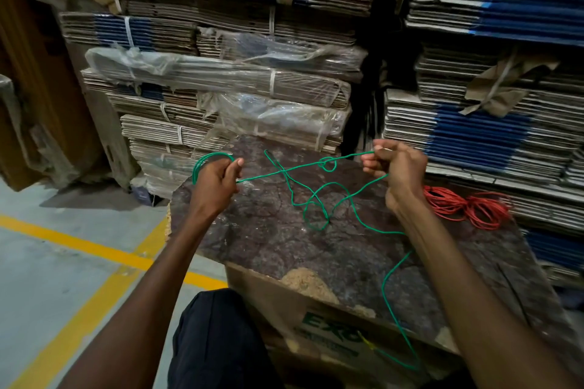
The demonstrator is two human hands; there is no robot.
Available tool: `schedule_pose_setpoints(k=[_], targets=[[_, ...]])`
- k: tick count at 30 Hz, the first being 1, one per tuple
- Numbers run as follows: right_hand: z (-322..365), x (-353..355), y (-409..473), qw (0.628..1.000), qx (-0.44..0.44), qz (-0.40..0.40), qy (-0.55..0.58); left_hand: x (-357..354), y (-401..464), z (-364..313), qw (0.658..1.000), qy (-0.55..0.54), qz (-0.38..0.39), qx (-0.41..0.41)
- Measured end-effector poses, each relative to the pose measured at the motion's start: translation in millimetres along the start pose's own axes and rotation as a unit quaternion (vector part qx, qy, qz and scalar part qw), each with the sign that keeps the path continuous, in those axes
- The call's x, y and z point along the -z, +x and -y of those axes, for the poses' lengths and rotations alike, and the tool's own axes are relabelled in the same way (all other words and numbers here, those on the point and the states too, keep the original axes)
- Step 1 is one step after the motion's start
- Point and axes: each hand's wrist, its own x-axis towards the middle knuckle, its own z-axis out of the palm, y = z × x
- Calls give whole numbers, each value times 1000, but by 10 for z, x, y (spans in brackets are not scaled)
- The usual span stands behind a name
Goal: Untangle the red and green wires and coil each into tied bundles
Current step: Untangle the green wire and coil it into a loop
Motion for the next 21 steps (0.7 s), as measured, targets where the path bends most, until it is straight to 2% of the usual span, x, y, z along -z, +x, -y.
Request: schedule_pose_setpoints(k=[6, 7, 9, 11, 13, 16, 21], targets=[[34, -68, -55, 993, -8, 105, 56, 72, 23, -16, 1000, -2, -19, -2], [15, -80, -37, 993, -11, 115, 32, 73, 28, -47, 1000, -12, -17, -6], [-61, -118, -7, 989, 20, 117, -88, 40, 29, -120, 998, -55, -5, -2], [-156, -163, -4, 969, 85, 120, -201, -39, 7, -237, 993, -111, 22, 16], [-232, -207, -33, 945, 133, 144, -263, -136, -30, -357, 984, -164, 47, 42], [-315, -237, -85, 929, 138, 180, -292, -223, -60, -512, 974, -209, 65, 59], [-405, -227, -128, 942, 102, 211, -241, -270, -9, -601, 954, -280, 74, 77]])
